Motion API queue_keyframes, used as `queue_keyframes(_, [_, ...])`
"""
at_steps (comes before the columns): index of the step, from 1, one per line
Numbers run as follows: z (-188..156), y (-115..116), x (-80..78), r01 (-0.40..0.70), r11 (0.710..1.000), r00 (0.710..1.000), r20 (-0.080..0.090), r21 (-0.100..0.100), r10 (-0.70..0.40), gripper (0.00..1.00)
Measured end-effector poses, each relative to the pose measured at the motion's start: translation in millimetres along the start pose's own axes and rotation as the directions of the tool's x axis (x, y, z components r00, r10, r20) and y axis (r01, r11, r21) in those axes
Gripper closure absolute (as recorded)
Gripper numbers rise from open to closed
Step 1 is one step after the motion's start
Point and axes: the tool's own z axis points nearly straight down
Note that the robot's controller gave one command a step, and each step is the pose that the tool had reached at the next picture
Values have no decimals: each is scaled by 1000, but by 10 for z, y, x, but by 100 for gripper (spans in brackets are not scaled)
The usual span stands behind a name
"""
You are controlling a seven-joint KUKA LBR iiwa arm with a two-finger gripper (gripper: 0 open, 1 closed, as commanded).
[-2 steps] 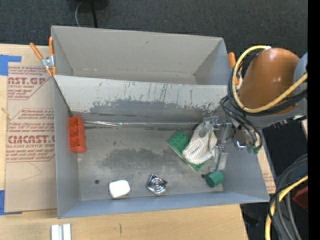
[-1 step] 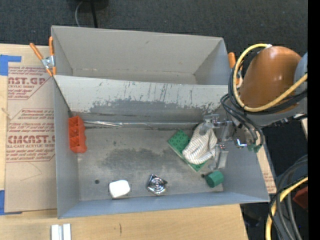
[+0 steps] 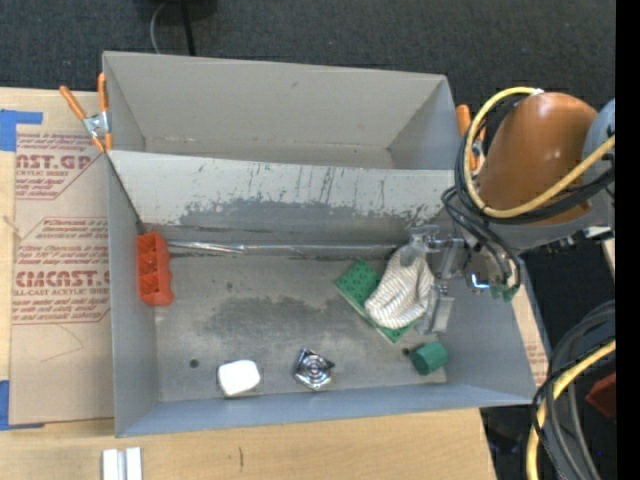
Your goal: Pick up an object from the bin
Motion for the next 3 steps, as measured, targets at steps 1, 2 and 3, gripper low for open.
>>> queue_keyframes(1, [668, -136, -23, -194, 981, 981, 0, 1, 194, 0])
queue_keyframes(2, [1179, -207, -72, -301, 954, 954, 1, -1, 301, 0])
queue_keyframes(3, [1372, -86, -65, -315, 949, 949, 3, 1, 315, 0])
